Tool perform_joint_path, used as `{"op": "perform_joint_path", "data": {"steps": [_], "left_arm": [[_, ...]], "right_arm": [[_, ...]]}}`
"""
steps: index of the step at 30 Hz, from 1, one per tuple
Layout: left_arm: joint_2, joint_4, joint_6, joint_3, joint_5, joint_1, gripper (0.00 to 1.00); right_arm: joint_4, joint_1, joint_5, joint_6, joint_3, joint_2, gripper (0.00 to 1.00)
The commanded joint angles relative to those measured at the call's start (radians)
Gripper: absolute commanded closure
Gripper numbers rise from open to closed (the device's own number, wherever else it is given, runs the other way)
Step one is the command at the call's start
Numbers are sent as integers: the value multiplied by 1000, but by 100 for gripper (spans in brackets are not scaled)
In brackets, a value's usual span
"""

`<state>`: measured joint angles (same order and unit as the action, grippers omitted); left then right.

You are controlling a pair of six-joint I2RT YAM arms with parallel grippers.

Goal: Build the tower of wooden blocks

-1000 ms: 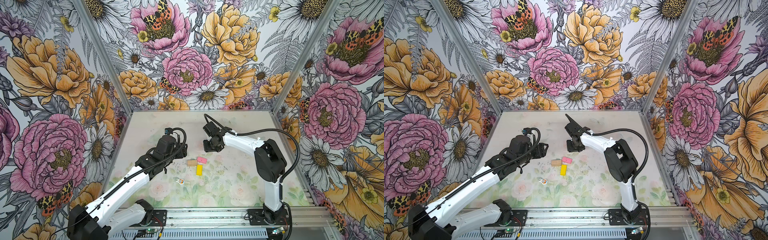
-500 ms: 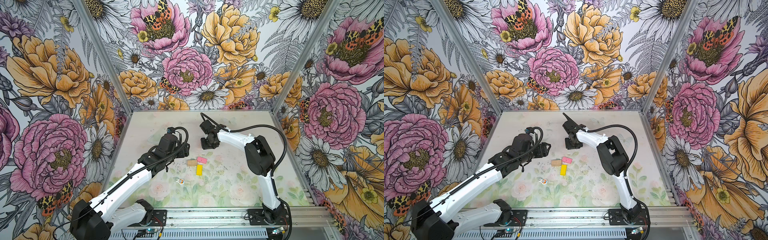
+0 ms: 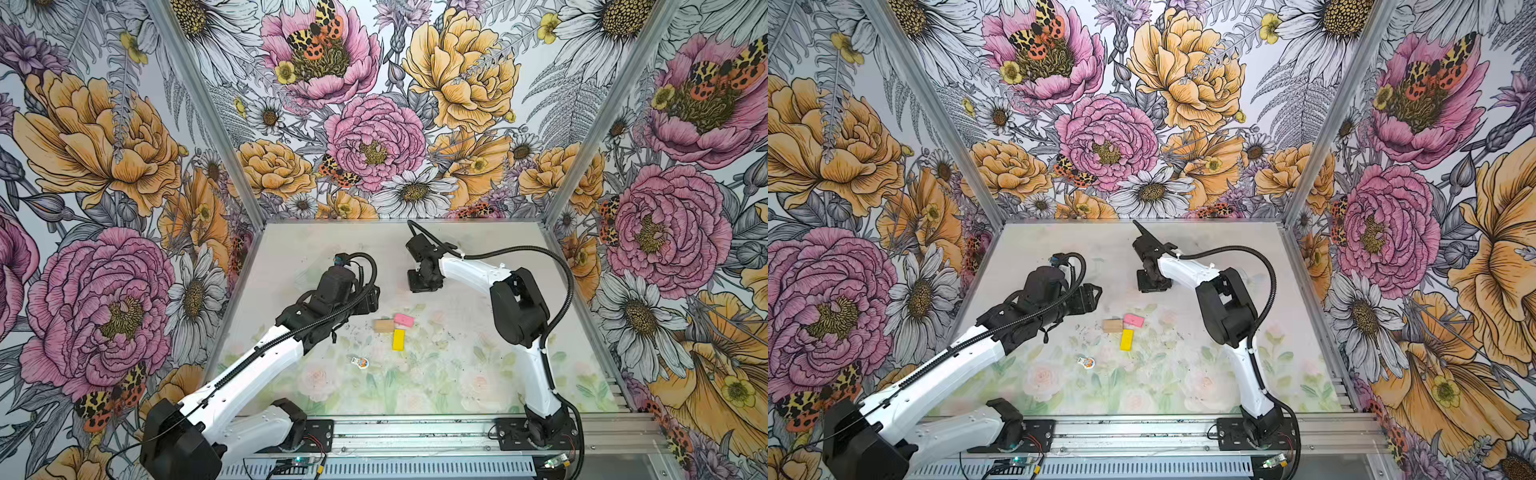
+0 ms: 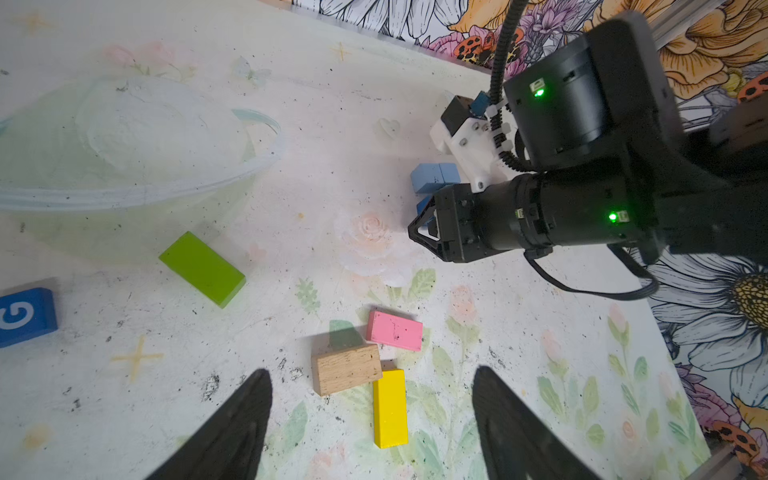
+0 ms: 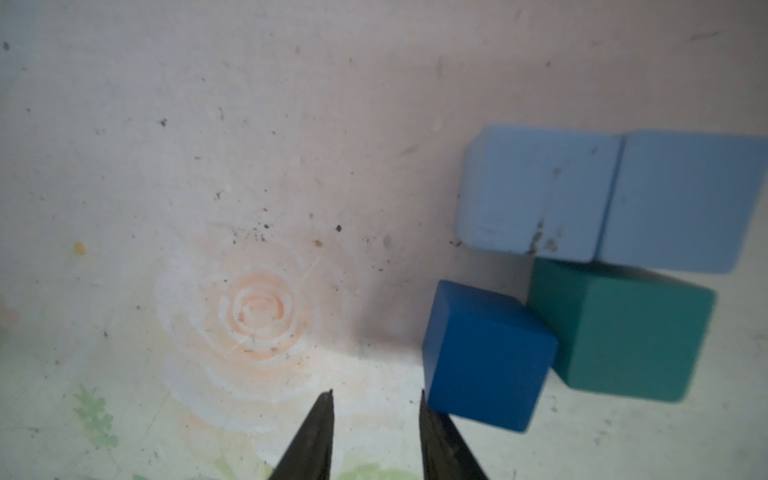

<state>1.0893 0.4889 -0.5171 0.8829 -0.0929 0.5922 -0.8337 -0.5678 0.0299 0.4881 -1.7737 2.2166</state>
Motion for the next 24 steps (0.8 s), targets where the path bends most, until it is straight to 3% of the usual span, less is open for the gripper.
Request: {"op": "perform_joint_path", "data": {"steps": [1, 24], "left_arm": [[7, -17, 23, 28, 13, -12, 23], [-6, -18, 17, 28, 22, -11, 23]], "right_arm": [[-12, 10, -13, -16, -38, 23, 63], [-31, 35, -31, -35, -63, 32, 63]]}}
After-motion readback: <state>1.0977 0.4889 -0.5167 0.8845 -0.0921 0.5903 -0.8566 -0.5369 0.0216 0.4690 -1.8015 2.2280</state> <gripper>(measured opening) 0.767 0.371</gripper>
